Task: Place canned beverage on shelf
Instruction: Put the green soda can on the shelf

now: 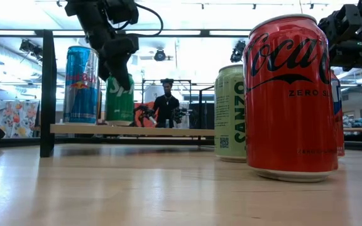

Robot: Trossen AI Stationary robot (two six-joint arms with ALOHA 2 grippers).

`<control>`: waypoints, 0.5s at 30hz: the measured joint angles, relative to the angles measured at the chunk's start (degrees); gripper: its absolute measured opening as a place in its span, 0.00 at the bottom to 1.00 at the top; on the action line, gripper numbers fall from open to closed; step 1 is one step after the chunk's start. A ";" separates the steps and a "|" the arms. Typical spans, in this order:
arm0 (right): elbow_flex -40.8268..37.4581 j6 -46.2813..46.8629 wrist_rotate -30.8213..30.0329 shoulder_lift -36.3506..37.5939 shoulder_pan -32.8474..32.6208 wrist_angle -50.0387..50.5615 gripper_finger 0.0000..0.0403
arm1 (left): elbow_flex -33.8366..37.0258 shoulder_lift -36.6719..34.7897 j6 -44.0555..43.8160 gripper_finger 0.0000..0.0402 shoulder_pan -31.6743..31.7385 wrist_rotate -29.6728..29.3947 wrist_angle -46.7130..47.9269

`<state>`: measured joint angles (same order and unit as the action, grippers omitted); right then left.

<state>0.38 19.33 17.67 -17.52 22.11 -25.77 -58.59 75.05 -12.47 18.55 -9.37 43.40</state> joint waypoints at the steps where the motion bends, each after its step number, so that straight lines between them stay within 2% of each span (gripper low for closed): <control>1: 0.00 0.00 0.02 0.00 0.00 -0.01 0.83 | 0.00 0.00 0.00 0.78 0.00 0.00 0.16; 6: 0.00 0.02 0.02 0.00 0.00 -0.01 0.83 | 0.02 0.00 0.04 0.78 0.00 0.00 0.74; 15: 0.00 0.02 0.26 0.02 0.00 -0.16 0.83 | 4.69 -0.37 -0.41 0.78 -0.01 -0.07 -4.41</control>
<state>0.38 19.35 17.93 -17.50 22.11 -25.93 -53.90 74.67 -12.88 18.53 -9.44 38.99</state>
